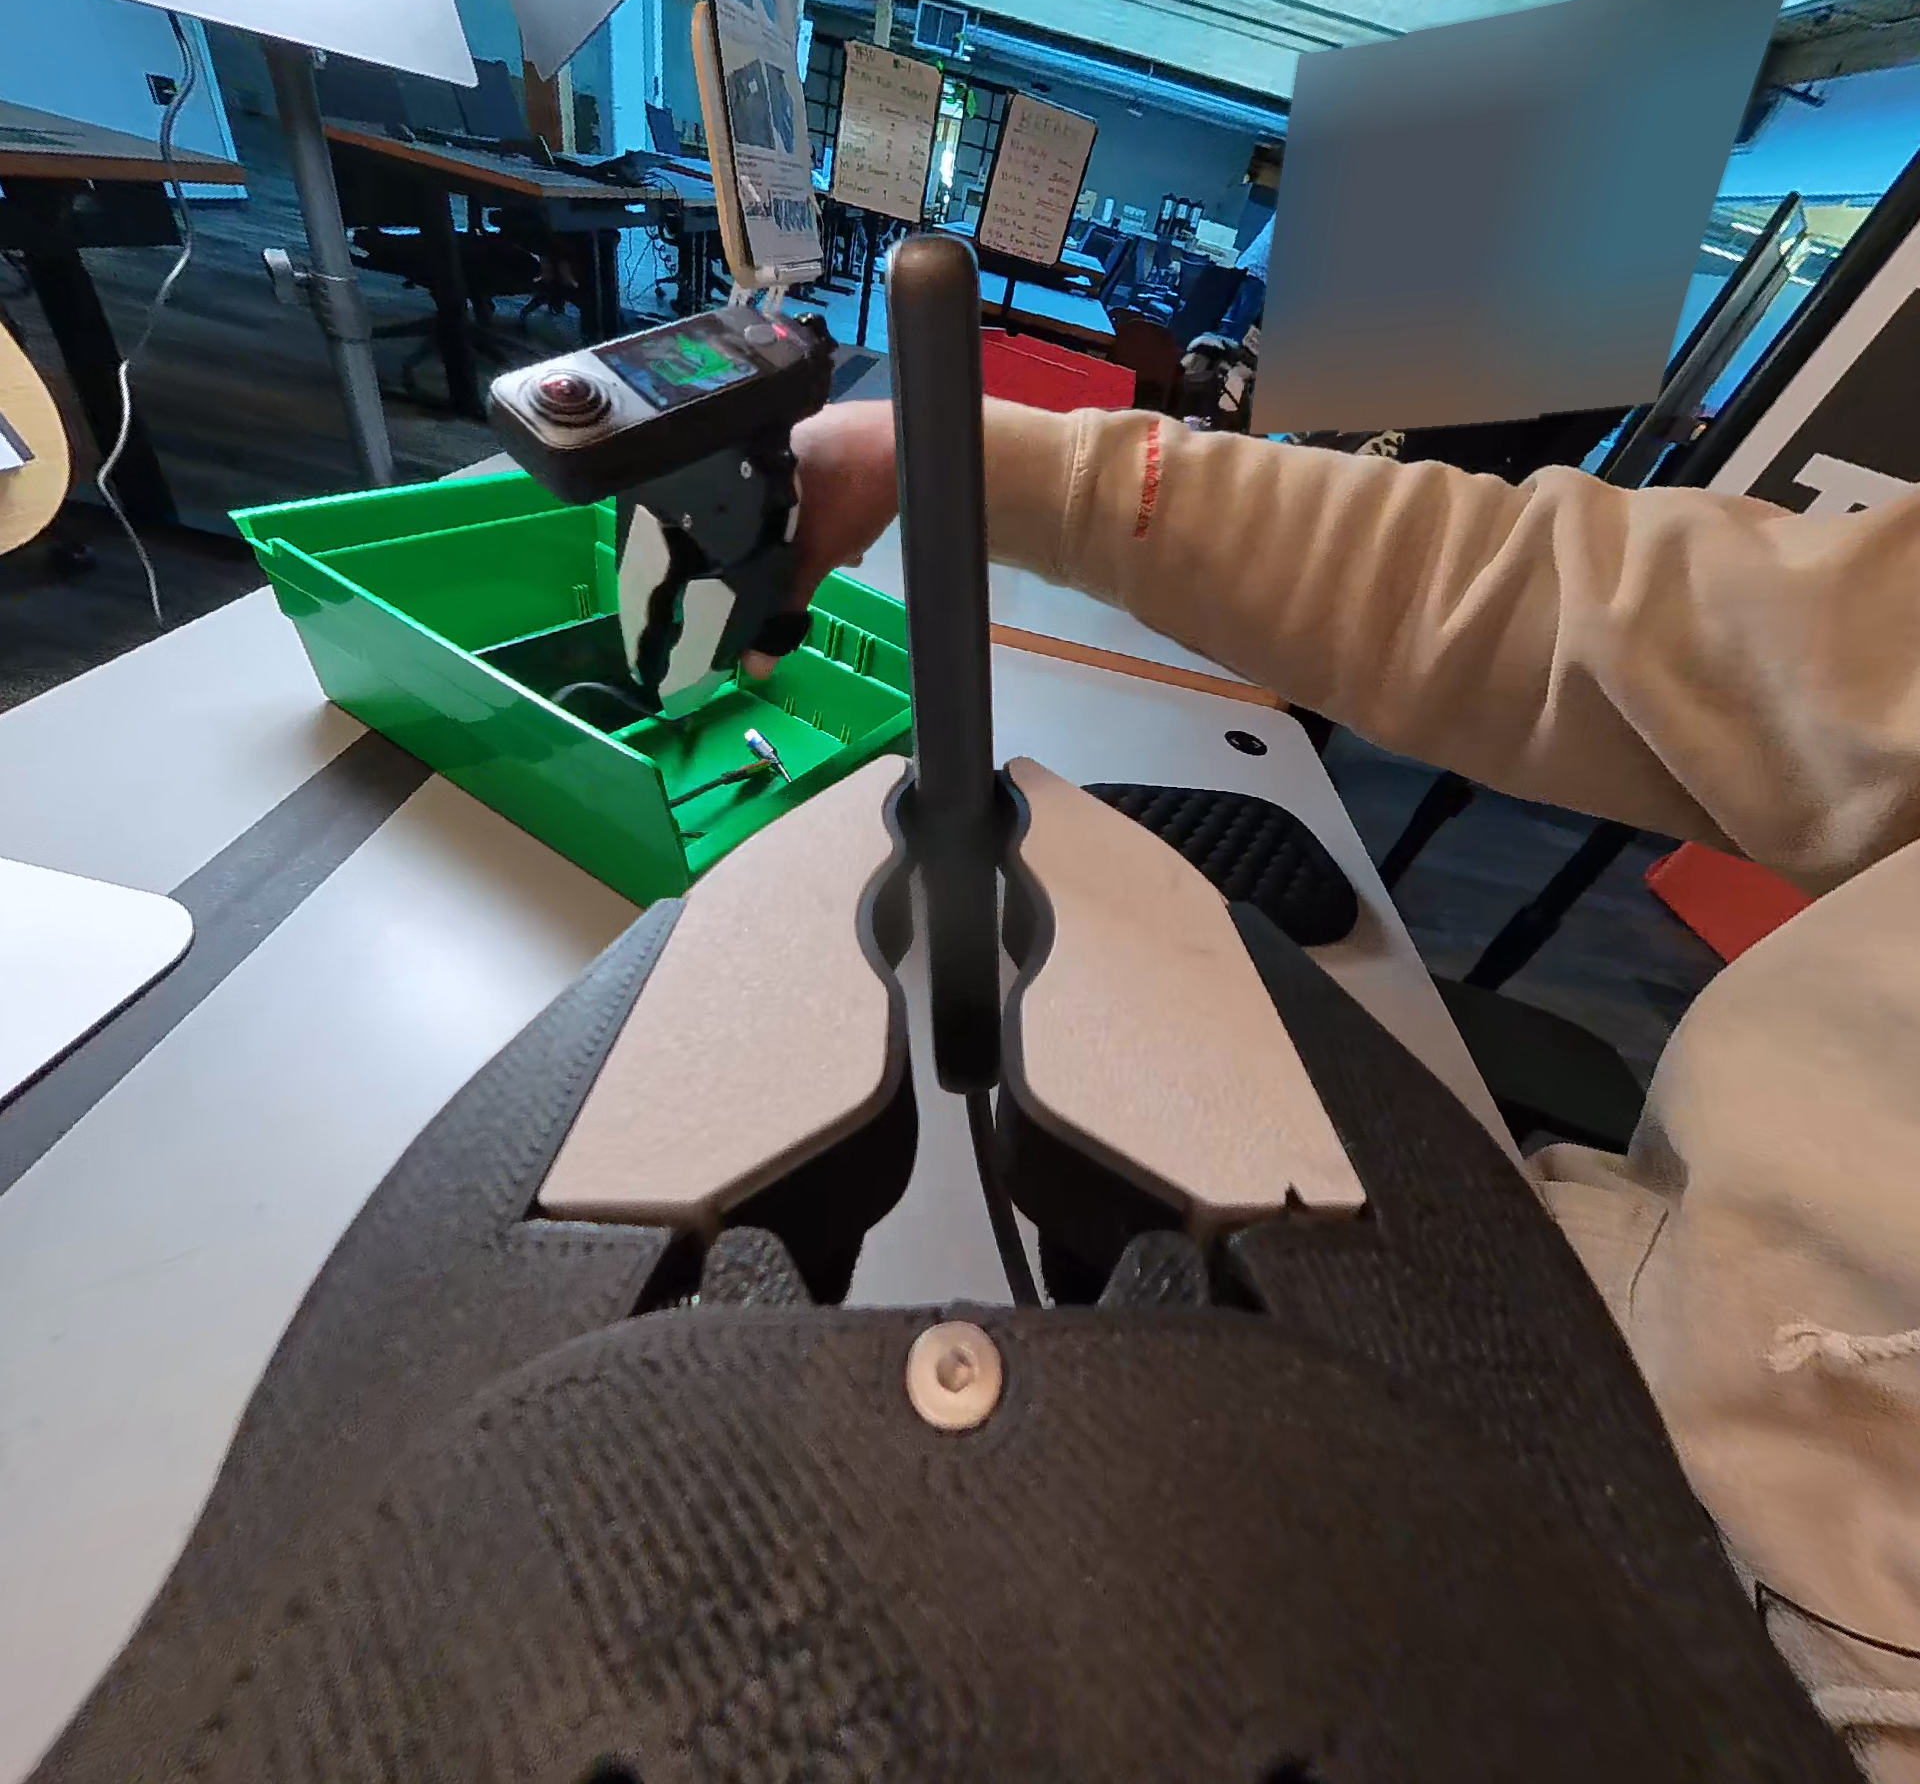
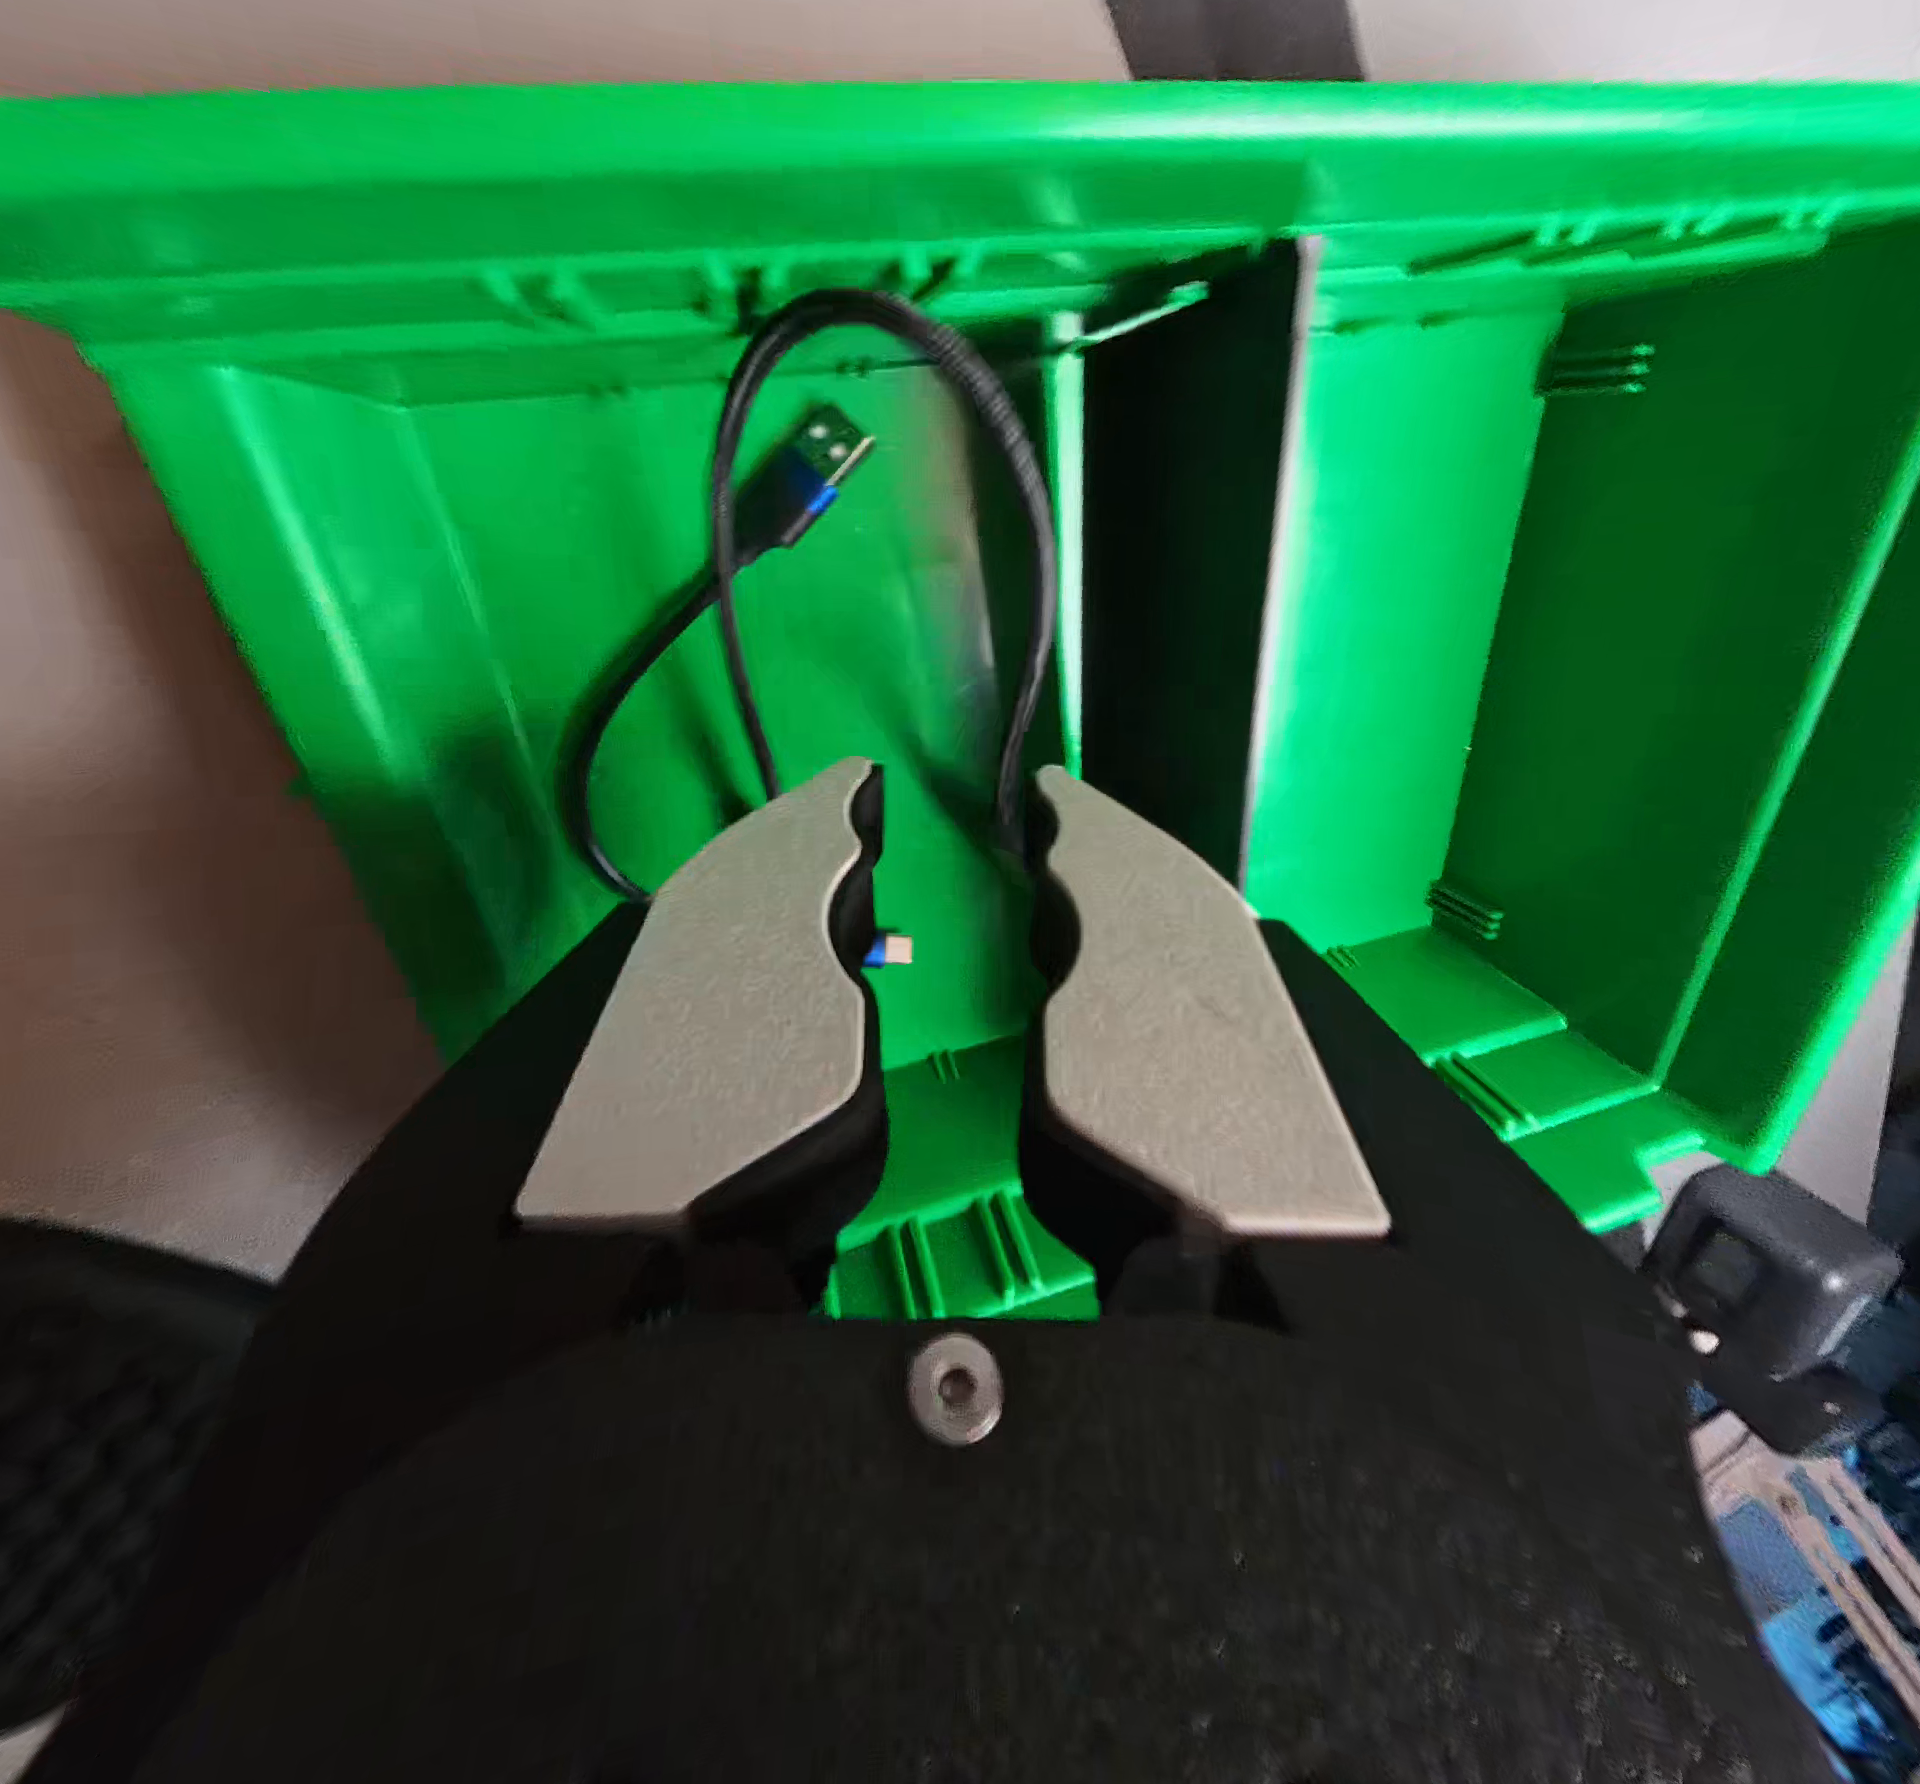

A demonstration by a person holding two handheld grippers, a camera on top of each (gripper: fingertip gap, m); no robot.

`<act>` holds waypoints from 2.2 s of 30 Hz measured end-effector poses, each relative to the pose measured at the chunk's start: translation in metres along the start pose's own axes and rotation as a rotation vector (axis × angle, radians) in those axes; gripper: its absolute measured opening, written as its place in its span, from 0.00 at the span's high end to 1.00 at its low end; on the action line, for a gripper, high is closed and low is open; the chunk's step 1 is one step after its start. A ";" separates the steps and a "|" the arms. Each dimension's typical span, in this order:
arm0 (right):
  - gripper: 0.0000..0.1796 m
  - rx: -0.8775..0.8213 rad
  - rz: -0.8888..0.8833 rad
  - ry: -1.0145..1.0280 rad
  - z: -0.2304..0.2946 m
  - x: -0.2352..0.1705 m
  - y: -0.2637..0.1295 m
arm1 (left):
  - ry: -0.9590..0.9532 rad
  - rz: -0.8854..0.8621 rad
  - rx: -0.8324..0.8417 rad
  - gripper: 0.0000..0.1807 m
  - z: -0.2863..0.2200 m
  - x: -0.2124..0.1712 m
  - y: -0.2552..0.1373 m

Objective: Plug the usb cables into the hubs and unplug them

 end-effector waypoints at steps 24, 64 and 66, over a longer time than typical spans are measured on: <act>0.93 0.433 -0.878 -0.337 0.211 0.078 -0.194 | 0.222 0.226 -0.046 0.79 -0.020 -0.044 0.030; 0.71 -0.468 -0.610 0.593 -0.158 -0.069 -0.089 | 0.127 -0.129 0.112 0.81 0.029 0.025 -0.057; 0.71 -0.508 -0.701 0.593 -0.148 -0.070 -0.113 | 0.123 -0.129 0.110 0.81 0.028 0.026 -0.056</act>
Point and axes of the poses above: each gripper's, where its closed fingertips meet, y out along the fingers, x out of its top, z = x × y across the jaws, the point moved 1 cm from there along -y, back along the fingers, and after that the axes turned 1 degree about z, right-handed, at the moved point
